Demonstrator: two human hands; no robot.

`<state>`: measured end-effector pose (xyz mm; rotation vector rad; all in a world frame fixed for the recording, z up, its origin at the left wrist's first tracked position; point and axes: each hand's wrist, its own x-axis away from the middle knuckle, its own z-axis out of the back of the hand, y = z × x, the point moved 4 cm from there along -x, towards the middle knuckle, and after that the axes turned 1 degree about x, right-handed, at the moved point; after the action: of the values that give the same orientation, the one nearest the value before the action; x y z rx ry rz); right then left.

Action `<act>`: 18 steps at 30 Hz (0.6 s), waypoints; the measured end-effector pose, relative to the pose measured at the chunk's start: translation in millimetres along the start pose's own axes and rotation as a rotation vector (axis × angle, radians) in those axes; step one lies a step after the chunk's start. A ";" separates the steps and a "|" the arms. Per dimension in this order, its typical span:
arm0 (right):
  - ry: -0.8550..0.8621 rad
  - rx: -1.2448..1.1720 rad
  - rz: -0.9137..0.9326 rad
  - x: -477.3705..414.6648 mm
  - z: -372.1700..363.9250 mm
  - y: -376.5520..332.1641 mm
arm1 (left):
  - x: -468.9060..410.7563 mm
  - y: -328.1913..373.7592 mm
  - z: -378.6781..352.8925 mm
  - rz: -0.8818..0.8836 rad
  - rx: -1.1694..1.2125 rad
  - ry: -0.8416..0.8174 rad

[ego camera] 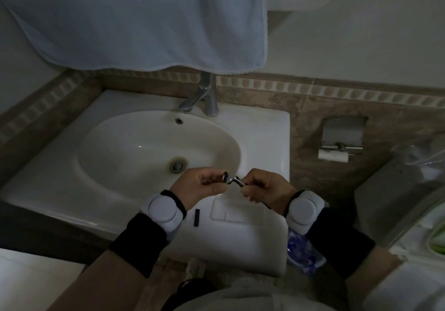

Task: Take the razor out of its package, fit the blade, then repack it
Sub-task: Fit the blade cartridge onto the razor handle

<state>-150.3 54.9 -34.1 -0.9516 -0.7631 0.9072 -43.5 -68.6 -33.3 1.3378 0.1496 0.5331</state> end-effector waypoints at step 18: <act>-0.013 0.031 0.015 1.8 2.2 -4.5 | -1.3 5.6 0.5 -0.045 -0.088 -0.022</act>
<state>-150.1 55.9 -28.9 -0.9259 -0.7513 0.9363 -46.0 -68.8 -28.1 1.2515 0.1370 0.4817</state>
